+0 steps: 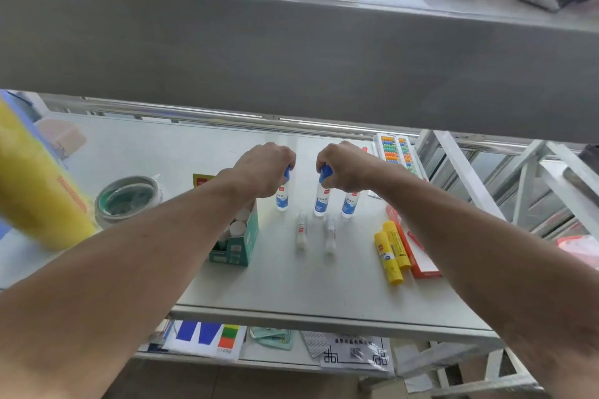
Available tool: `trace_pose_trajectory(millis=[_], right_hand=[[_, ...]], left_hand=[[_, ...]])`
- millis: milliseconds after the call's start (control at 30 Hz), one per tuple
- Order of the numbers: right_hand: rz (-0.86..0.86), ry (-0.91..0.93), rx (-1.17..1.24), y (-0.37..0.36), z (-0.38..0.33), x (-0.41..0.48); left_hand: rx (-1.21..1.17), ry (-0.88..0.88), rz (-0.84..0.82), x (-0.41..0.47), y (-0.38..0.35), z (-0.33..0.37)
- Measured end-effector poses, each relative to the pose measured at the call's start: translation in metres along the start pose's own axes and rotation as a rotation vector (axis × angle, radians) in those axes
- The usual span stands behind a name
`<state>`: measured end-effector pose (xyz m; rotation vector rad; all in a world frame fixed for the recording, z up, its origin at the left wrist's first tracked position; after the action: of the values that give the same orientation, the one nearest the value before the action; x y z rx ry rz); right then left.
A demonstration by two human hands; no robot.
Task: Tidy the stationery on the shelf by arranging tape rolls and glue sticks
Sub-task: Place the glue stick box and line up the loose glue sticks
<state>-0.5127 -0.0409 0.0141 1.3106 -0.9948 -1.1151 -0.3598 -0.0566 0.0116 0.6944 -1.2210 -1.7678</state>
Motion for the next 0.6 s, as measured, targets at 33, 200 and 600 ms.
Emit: trace_pose_trajectory(millis=[33,200,600], right_hand=[[-0.008,-0.001,-0.007,-0.0007,-0.0016,-0.0002],[-0.018,-0.019,0.01,-0.0012,-0.0019,-0.0004],[-0.032,-0.049,0.016,-0.0036,-0.0007,0.0038]], left_hand=[[-0.003,0.001,0.006,0.0012,0.0001,0.0],[0.005,0.01,0.008,0.006,-0.0019,0.0023],[-0.016,0.018,-0.02,0.0099,-0.0021,0.0013]])
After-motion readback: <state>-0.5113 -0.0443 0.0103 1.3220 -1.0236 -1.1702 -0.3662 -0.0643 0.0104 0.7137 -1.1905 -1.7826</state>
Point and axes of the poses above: each hand's wrist, its own x-axis towards the middle knuckle, its own y-axis out of the back of the hand, z = x × y, the point moved 5 cm from there along x, towards the middle knuckle, and after that the axes turned 11 degrees about -x, right-handed, at the moved point
